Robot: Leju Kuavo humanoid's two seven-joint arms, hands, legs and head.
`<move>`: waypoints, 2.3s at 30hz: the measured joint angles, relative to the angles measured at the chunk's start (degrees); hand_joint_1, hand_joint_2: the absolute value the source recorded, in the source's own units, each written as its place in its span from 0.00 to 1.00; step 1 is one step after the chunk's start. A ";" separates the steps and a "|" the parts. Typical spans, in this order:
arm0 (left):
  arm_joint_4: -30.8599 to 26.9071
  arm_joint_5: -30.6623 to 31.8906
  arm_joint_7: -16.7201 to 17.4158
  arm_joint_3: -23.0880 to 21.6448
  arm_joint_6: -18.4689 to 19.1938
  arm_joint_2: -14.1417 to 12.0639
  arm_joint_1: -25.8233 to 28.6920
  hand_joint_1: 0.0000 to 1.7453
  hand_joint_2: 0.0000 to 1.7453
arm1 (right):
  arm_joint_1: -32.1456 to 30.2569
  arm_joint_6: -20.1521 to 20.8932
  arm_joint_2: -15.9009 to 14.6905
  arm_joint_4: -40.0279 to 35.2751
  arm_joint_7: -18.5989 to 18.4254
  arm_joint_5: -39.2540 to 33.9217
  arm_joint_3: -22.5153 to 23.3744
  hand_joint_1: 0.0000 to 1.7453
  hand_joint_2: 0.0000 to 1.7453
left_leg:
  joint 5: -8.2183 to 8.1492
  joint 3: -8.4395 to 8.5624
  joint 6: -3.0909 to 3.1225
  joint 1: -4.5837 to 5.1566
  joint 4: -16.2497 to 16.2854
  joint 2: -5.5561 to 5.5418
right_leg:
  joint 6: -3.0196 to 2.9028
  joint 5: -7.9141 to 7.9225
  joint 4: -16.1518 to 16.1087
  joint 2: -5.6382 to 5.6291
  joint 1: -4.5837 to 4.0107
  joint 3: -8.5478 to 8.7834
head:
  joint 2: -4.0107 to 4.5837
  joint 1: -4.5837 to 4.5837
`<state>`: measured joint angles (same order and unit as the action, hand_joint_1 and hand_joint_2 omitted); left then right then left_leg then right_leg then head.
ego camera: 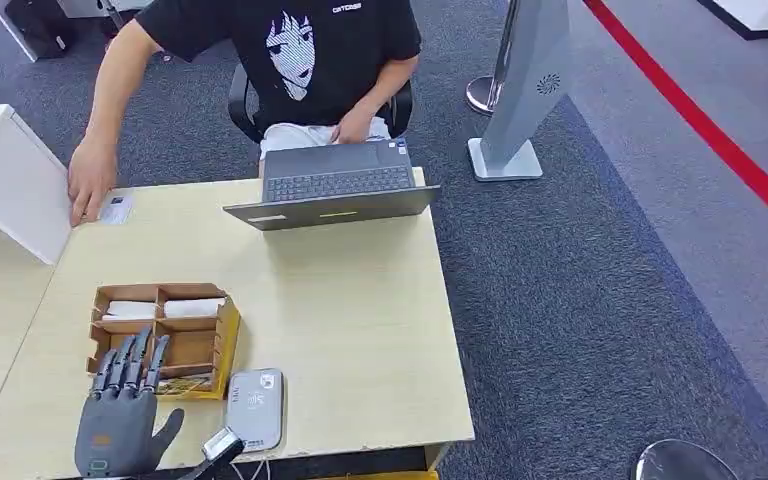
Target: Pass the card to the sensor for recognition and then transmit it.
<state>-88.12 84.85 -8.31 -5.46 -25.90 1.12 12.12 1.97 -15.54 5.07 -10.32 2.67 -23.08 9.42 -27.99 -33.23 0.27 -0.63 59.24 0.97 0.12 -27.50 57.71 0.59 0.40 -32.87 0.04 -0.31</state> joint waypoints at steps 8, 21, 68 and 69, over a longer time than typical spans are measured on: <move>1.72 0.20 -1.62 1.90 -0.20 1.81 -0.62 0.00 1.00 | -0.01 0.00 0.00 0.00 0.00 0.33 0.02 0.00 1.00 | 0.00 -0.02 0.00 0.01 0.00 0.00 | 0.00 0.00 0.00 0.00 -0.01 0.00 | 0.00 0.00; 1.72 0.15 -2.34 2.71 0.20 2.47 -0.60 1.00 1.00 | -0.02 -0.07 0.02 0.00 0.17 0.46 0.50 0.00 1.00 | 0.00 -0.01 0.00 0.00 0.00 0.00 | 0.00 0.00 0.00 0.00 0.00 0.00 | 0.00 0.00; -18.23 -3.02 -4.39 2.16 3.96 -2.73 -4.18 1.00 1.00 | 0.01 -0.07 0.00 -0.09 0.15 4.55 2.93 0.00 1.00 | 0.02 0.00 -0.02 -0.01 0.00 0.00 | -0.01 0.01 0.01 0.00 -0.01 0.00 | 0.00 0.00; -18.43 -3.21 -4.68 2.18 3.96 -2.95 -4.35 1.00 1.00 | 0.00 -0.04 0.00 -0.09 0.15 4.55 2.93 0.00 1.00 | 0.02 0.01 -0.02 -0.01 0.00 0.00 | -0.01 0.01 0.01 0.00 -0.01 0.00 | 0.00 0.02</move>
<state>-106.55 81.63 -12.98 -3.28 -21.94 -1.84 7.77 1.97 -15.58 5.07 -10.40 2.82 -18.53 12.35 -27.98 -33.22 0.25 -0.63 59.24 0.97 0.11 -27.49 57.72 0.59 0.39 -32.87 0.04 -0.28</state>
